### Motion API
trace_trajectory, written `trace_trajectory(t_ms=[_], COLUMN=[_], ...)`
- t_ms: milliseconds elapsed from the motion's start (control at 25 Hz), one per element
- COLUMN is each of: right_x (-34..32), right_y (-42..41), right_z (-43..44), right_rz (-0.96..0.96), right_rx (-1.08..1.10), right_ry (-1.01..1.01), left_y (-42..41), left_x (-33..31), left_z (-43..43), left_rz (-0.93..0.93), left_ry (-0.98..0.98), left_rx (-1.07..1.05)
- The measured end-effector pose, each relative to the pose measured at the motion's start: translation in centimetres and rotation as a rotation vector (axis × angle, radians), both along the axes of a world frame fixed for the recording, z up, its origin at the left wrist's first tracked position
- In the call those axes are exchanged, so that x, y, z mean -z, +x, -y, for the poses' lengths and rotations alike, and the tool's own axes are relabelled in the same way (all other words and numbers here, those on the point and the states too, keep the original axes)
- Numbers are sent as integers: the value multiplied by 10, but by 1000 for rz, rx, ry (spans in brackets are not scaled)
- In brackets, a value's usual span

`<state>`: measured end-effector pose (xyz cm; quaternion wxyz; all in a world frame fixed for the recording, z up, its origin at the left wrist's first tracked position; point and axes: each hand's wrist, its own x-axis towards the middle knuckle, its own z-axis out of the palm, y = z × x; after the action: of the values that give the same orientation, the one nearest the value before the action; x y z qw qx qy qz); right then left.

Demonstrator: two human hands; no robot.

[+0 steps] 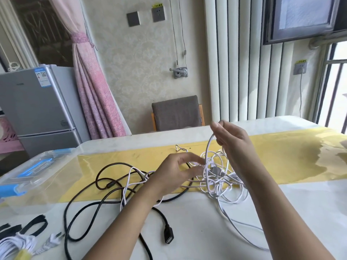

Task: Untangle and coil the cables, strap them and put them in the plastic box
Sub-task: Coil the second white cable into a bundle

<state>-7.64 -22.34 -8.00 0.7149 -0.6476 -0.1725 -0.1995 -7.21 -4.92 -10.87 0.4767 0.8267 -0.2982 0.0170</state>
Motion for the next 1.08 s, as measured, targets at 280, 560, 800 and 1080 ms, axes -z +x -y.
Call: trace_trajectory(t_ms=[280,560,800,1080], right_x=[0,4,4,16], right_y=[3,12,6,-17], right_z=[-1,22,4,-8], right_rz=[13,-95,-50,-9], right_rx=[348,550,97,-270], right_ry=[-23,-163,-268,-89], left_y=[-25,-10,-13,-14], left_x=[5,5,2,3], left_z=[10,-3,-3,1], left_rz=[-393,-453,-658,-976], left_ry=[-531,-822,-475,-744], left_rx=[352,16,-137,-17])
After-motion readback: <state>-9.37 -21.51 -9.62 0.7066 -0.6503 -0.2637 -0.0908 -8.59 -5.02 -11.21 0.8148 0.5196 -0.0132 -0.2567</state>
